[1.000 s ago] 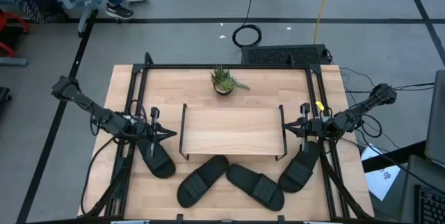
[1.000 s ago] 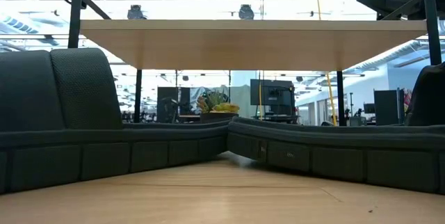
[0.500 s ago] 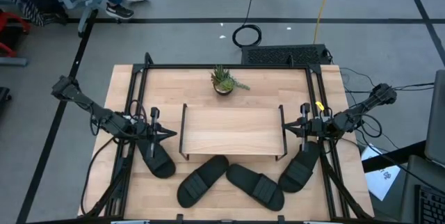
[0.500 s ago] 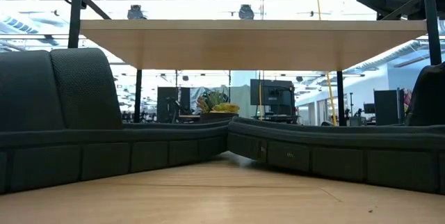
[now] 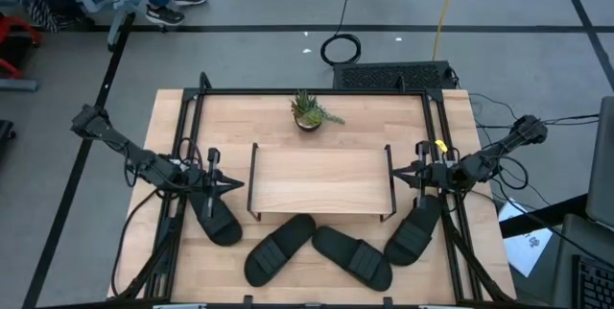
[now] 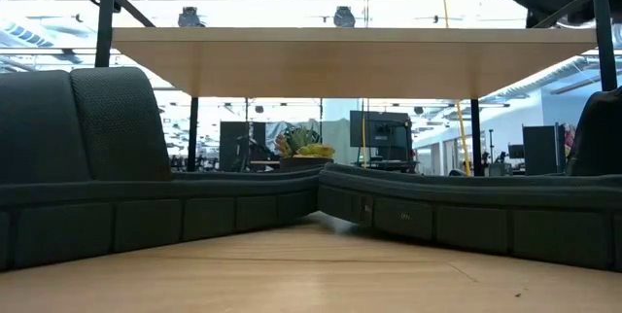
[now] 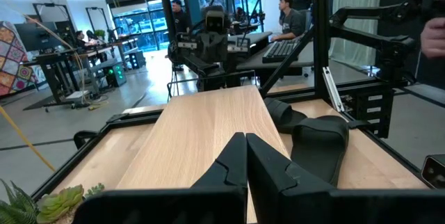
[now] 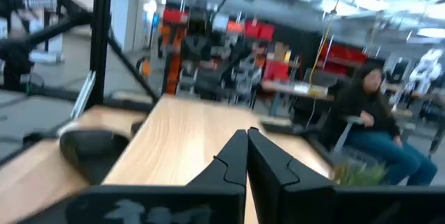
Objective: Pick and place slides into the shelf
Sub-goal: Put the black sandal on the shelf
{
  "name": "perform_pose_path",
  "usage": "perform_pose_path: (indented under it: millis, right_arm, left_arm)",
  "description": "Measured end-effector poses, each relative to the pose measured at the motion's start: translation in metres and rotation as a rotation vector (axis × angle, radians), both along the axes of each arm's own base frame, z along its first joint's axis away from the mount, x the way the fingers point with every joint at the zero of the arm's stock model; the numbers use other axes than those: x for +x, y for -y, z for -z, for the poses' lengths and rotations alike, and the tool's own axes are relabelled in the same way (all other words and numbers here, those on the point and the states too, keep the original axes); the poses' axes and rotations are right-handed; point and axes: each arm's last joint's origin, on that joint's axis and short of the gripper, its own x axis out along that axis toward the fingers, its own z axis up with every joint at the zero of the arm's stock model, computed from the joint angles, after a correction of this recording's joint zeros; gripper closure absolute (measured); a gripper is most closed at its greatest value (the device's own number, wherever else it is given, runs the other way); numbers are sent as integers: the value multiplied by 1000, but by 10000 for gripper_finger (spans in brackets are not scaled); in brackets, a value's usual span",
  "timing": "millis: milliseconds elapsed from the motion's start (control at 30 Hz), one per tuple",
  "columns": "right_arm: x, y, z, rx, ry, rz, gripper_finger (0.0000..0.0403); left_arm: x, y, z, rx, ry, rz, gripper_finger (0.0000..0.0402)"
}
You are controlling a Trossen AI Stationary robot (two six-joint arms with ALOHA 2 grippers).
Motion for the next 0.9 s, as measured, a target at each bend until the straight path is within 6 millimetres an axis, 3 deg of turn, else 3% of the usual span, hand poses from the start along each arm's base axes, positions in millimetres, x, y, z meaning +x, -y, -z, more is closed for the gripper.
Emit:
perform_pose_path:
  millis: [100,267,400,600,900]
  right_arm:
    - [-1,2,-9,-21,24,46,402]
    - [-8,11,-33,-20,-117,263,373]
    - [-21,20,-60,127,-177,258,332]
    - [-44,34,-79,327,-283,280,284]
    - [-85,53,-108,634,-525,164,273]
  left_arm:
    - [0,0,0,0,0,0,398]
    - [0,0,0,0,0,0,398]
    - [0,0,0,0,0,0,398]
    - [0,0,0,0,0,0,398]
    - [0,0,0,0,0,0,398]
